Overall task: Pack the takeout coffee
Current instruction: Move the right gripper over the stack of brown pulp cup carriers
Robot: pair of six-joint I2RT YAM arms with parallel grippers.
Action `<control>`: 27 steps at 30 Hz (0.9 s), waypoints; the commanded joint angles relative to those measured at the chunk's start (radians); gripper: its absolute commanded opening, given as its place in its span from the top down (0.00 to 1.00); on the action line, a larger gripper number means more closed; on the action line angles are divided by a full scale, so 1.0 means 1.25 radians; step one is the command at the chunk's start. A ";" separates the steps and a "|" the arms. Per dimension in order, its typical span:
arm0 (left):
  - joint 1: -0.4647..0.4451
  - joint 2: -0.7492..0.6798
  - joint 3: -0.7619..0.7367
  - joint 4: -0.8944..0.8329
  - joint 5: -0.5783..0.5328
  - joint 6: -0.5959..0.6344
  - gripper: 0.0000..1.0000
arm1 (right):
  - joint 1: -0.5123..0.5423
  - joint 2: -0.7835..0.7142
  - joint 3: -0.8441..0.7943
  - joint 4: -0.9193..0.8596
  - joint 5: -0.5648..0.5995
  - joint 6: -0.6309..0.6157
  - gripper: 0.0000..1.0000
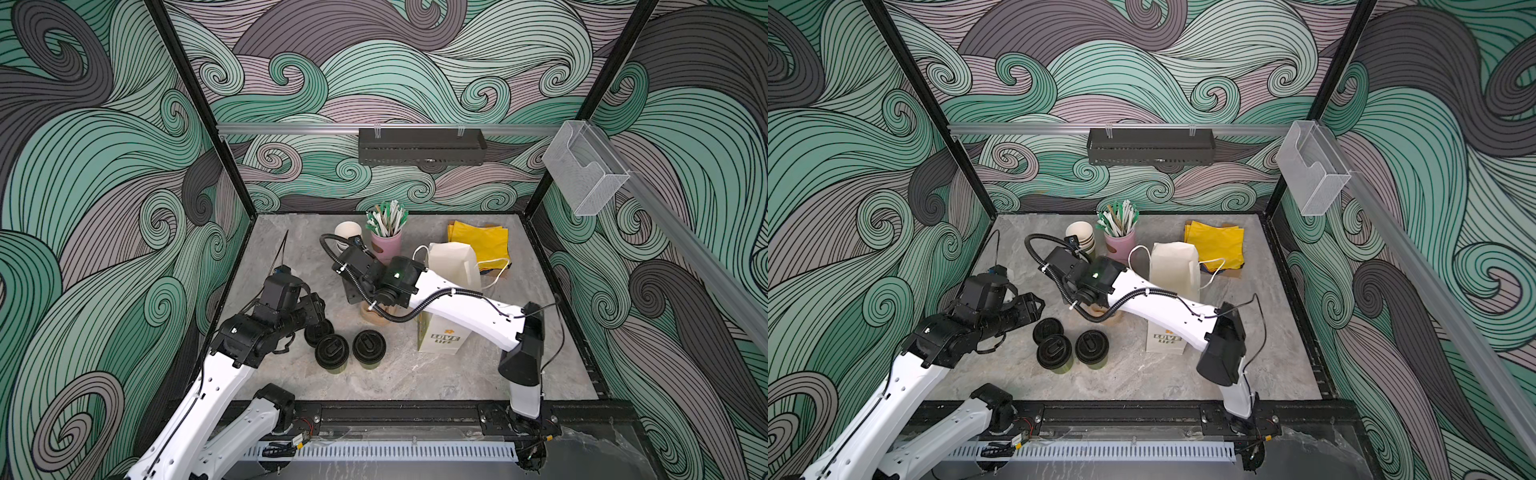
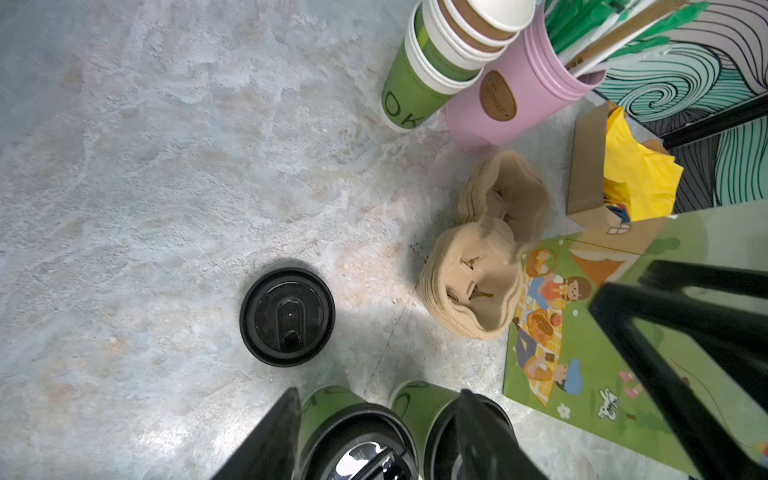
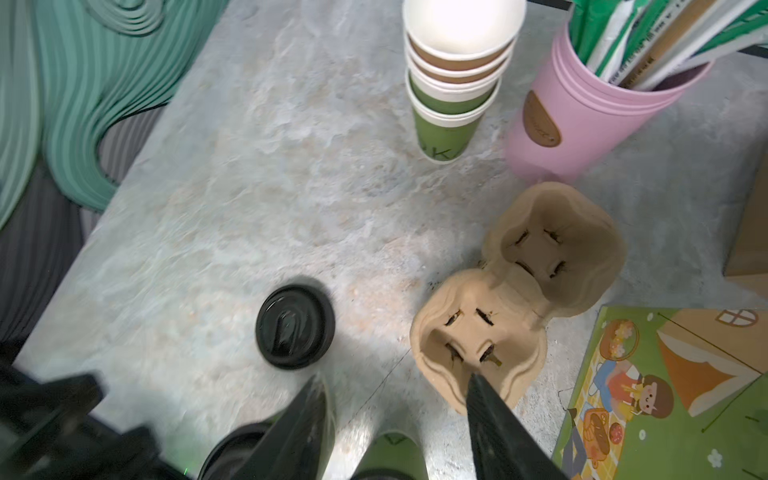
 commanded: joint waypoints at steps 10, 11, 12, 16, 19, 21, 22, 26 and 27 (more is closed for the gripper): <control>0.006 -0.090 0.013 -0.026 -0.157 -0.057 0.35 | -0.071 0.268 0.295 -0.390 0.157 0.382 0.39; 0.006 -0.088 0.009 -0.025 -0.157 -0.055 0.35 | -0.073 0.285 0.309 -0.396 0.155 0.382 0.39; 0.006 -0.085 0.004 -0.025 -0.156 -0.055 0.35 | -0.075 0.296 0.316 -0.398 0.154 0.383 0.39; 0.006 -0.075 -0.004 -0.022 -0.147 -0.060 0.35 | -0.085 0.312 0.305 -0.398 0.164 0.407 0.38; 0.007 -0.072 -0.009 -0.015 -0.143 -0.063 0.35 | -0.097 0.320 0.295 -0.398 0.148 0.421 0.38; 0.007 -0.069 -0.011 -0.011 -0.141 -0.063 0.35 | -0.102 0.325 0.289 -0.398 0.139 0.430 0.39; 0.007 -0.067 -0.010 -0.009 -0.139 -0.063 0.35 | -0.104 0.328 0.289 -0.398 0.134 0.433 0.39; 0.006 -0.061 -0.014 -0.002 -0.131 -0.063 0.35 | -0.106 0.345 0.302 -0.398 0.124 0.441 0.42; 0.006 -0.058 -0.014 -0.001 -0.129 -0.062 0.35 | -0.106 0.349 0.304 -0.398 0.121 0.444 0.43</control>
